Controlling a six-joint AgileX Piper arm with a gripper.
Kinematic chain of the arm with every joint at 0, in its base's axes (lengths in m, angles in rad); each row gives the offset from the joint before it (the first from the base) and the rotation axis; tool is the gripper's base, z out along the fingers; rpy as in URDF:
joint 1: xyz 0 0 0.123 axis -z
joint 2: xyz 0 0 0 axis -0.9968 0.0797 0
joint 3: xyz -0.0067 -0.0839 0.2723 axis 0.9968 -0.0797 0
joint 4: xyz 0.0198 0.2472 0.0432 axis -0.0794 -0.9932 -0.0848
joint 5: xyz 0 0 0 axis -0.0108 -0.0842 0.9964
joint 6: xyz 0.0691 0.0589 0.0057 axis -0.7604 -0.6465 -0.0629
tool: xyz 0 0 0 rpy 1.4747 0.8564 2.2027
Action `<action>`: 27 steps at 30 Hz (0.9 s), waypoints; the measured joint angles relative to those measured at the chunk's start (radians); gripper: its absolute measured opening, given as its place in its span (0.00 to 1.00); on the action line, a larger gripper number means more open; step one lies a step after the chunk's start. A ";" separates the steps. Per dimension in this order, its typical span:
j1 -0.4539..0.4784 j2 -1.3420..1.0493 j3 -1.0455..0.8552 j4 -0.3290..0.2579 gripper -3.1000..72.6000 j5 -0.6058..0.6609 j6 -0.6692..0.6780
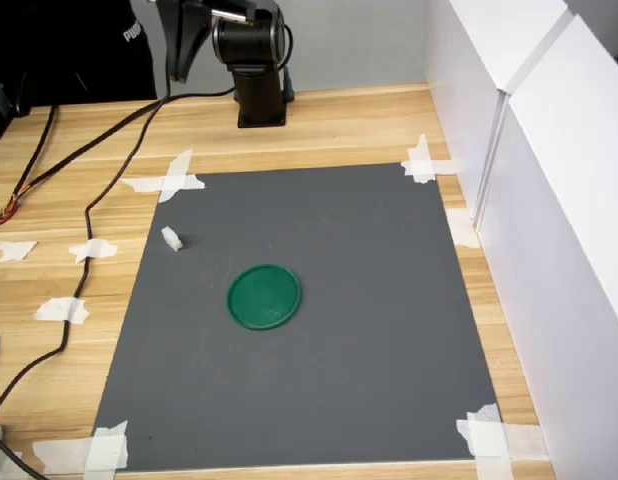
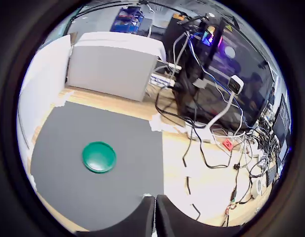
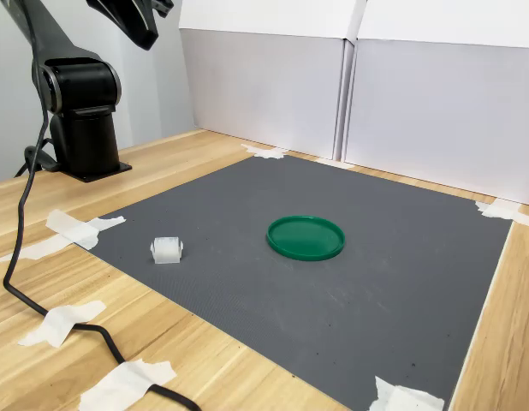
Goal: Grasp a white terminal and put it on the green lid.
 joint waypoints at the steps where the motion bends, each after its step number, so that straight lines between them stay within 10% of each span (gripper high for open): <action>1: 0.018 0.025 0.020 -0.017 0.02 0.014 0.032; 13: 0.332 0.230 0.198 -0.456 0.02 0.318 0.694; 22: 0.459 0.360 0.214 -0.478 0.08 0.430 1.032; 27: 0.459 0.444 0.222 -0.425 0.30 0.431 1.104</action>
